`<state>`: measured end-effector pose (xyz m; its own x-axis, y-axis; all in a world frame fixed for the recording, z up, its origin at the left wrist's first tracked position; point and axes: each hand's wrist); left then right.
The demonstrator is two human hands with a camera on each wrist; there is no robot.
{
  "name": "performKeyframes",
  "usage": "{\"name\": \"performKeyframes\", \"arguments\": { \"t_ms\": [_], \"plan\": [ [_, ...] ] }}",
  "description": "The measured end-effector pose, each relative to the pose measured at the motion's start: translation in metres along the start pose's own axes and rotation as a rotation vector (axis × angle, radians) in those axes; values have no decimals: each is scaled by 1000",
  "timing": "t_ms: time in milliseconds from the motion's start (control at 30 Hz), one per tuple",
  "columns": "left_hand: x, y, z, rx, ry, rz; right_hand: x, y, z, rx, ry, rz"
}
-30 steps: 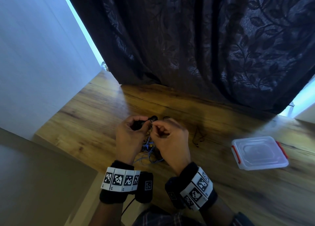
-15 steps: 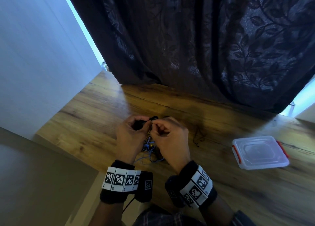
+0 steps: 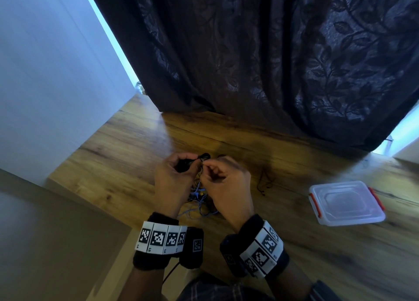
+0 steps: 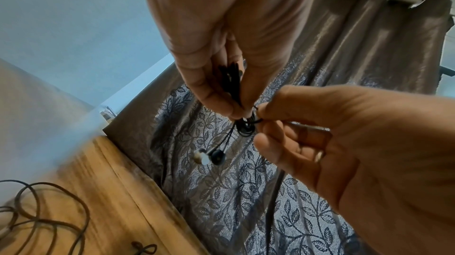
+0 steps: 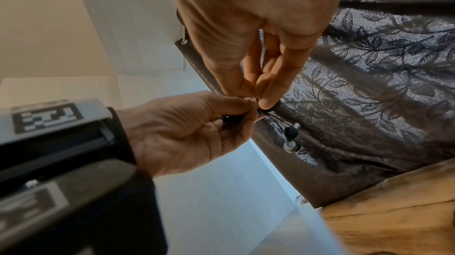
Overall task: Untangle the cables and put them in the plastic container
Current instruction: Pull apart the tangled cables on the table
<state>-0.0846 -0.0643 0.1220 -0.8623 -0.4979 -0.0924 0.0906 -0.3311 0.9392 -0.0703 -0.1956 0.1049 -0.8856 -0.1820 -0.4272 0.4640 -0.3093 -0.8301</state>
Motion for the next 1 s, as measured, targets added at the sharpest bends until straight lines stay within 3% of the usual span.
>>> {"name": "performKeyframes", "arguments": {
  "t_ms": [433,600,700,1000],
  "plan": [
    [2,4,0,-14,-36,-30,-6,-2,-2,-27,28,-36],
    [5,4,3,-81,-61,-78,-18,-6,11,7,-175,-199],
    [6,2,4,-122,-79,-125,-28,-7,19,94,-285,-156],
    [6,-1,3,-85,-81,-60,-19,-1,11,43,-199,5]
  ]
}}
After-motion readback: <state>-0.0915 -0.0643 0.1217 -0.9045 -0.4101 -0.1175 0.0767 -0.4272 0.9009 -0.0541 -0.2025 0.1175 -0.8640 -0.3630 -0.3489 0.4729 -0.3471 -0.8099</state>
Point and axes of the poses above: each hand's wrist, its own x-axis away from the middle knuckle, its own z-axis out of the back of the hand, y = z × x
